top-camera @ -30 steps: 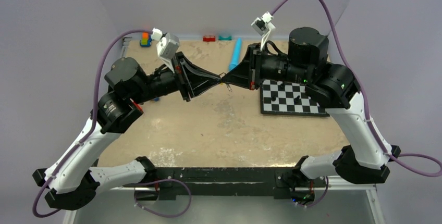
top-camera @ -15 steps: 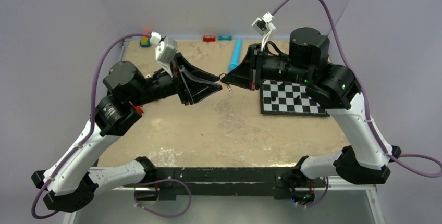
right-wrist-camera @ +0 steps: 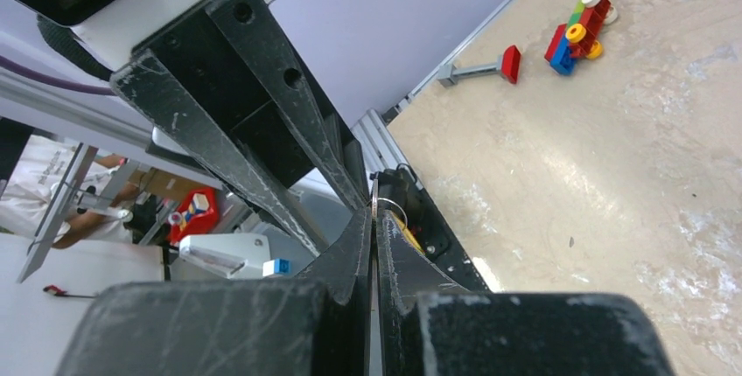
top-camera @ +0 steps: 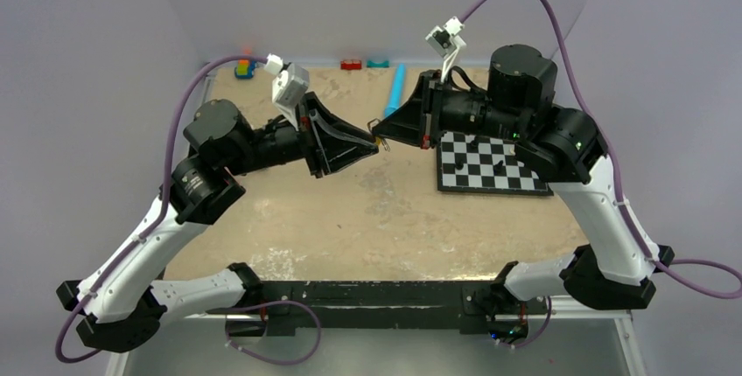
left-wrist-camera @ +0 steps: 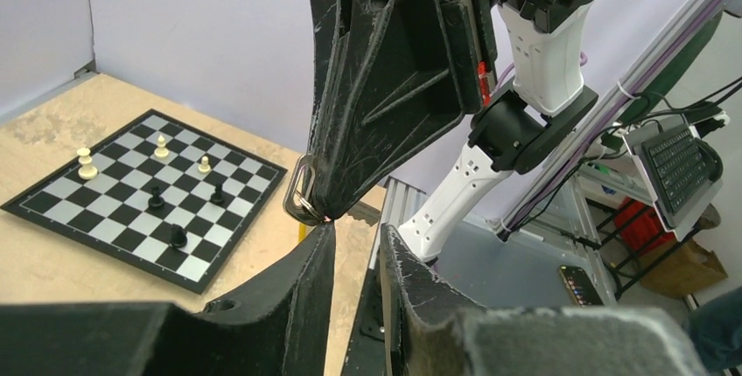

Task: Remove the keys from the keyring

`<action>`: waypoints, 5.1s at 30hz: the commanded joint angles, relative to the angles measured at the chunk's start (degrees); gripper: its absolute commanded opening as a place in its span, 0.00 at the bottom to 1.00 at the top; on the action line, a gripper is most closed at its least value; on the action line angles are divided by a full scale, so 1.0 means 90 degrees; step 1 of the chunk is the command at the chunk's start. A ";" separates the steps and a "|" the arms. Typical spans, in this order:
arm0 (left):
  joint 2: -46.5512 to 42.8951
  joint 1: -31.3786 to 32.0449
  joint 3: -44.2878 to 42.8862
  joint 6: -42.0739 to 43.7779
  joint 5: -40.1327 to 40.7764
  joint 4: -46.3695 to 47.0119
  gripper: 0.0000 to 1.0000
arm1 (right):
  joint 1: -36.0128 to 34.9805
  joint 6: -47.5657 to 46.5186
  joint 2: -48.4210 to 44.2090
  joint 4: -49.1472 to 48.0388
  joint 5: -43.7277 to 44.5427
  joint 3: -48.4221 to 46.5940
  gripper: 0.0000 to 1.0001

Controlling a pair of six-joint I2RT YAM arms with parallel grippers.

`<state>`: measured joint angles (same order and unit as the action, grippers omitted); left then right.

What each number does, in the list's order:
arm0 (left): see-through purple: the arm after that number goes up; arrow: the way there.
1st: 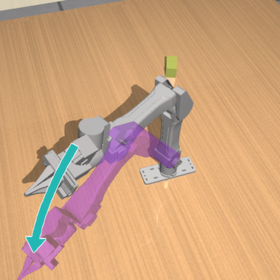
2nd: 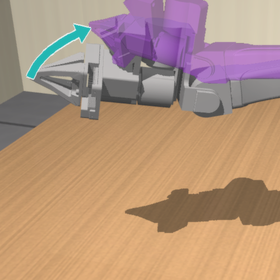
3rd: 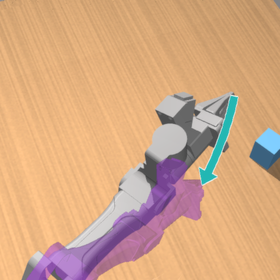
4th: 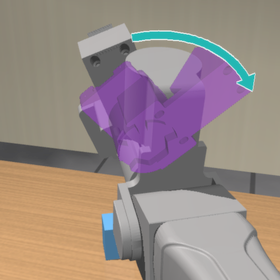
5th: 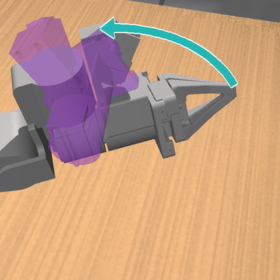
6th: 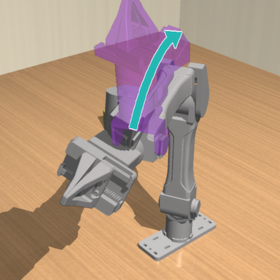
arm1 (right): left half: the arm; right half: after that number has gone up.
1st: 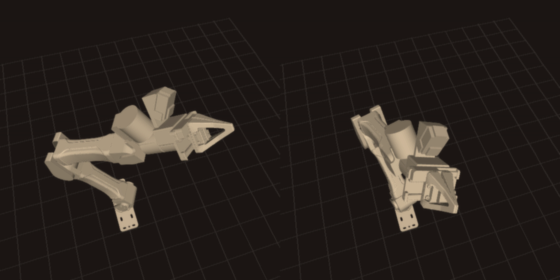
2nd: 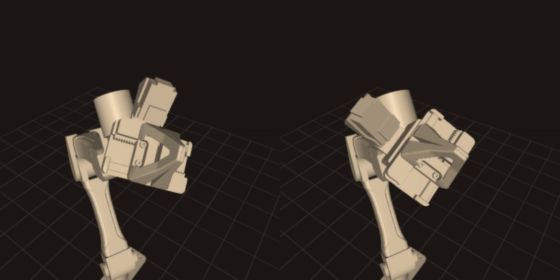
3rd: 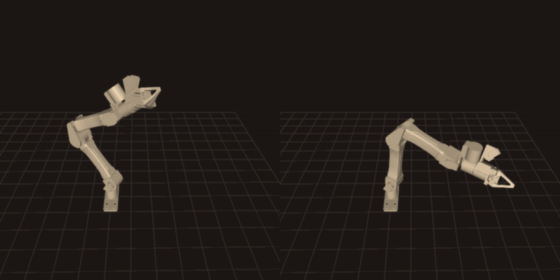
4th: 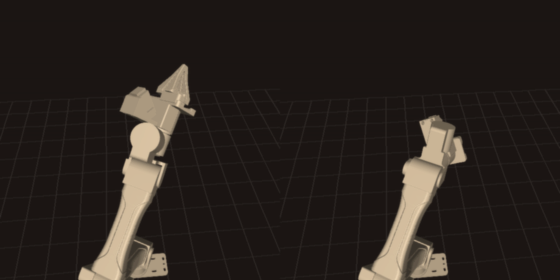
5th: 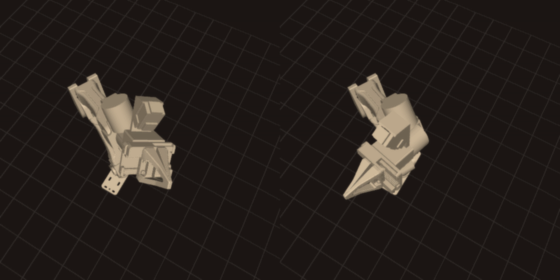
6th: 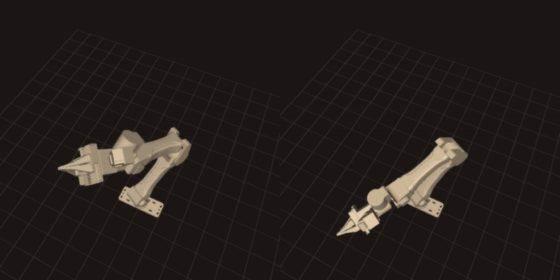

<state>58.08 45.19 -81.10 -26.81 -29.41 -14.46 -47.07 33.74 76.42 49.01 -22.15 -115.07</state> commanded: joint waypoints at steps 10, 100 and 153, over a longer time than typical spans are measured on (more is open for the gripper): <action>0.0181 0.0036 -0.0364 0.0304 0.0259 0.0187 0.23 | -0.0084 0.0226 -0.0093 -0.0328 -0.0614 -0.0102 0.00; -0.0656 0.0032 0.0410 0.1678 0.0601 0.0154 0.50 | -0.0087 0.0460 0.0564 0.0594 0.0240 -0.0830 0.00; -0.1185 -0.0088 0.2096 0.3333 0.1010 0.1275 0.36 | -0.0125 0.0685 0.0742 0.1197 0.0505 -0.0445 0.00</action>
<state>46.78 44.99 -59.18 2.02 -19.33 -3.25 -47.72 40.86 85.32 62.06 -16.12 -118.89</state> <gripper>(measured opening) 0.369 0.021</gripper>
